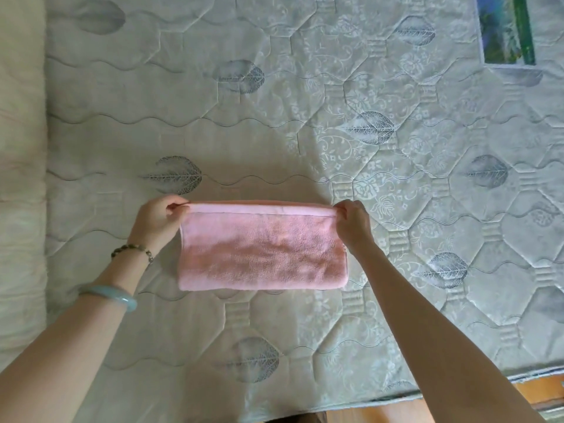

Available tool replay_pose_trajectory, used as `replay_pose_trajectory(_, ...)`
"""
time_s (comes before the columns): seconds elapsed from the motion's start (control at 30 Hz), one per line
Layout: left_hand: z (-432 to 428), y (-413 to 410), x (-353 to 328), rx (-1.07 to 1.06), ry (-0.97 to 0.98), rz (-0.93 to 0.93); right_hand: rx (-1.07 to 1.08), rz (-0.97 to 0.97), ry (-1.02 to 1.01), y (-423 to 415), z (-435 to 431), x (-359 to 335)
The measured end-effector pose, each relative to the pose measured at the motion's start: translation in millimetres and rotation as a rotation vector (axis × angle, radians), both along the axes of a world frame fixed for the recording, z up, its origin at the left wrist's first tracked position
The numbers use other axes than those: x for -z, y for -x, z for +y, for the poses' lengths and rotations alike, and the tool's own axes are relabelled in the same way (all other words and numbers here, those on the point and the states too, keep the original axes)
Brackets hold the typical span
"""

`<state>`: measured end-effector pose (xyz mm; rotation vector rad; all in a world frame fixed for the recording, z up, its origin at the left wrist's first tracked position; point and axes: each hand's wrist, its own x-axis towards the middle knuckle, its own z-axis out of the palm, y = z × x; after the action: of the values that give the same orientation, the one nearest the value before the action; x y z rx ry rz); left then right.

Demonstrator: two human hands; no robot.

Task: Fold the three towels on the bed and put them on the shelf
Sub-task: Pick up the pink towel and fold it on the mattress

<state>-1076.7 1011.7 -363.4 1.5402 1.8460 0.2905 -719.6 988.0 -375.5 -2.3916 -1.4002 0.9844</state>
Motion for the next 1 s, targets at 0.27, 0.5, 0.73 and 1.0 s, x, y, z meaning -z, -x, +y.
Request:
replay_pose_trajectory(0.27, 10, -7, 36, 0.031, -0.037, 0.231, -0.101, -0.200, -0.022, 9, 6, 31)
replay_pose_trajectory(0.5, -55, -66, 42, 0.622, -0.164, 0.392, -0.686, -0.344, -0.179, 92, -38, 38)
replay_pose_trajectory(0.73, -68, -80, 75, 0.675, -0.110, 0.496, -0.777, -0.324, -0.156, 105, -46, 71)
replay_pose_trajectory(1.0, -77, -31, 76, 0.497, -0.075, 0.536, -0.582, -0.377, -0.064, 43, -55, 67)
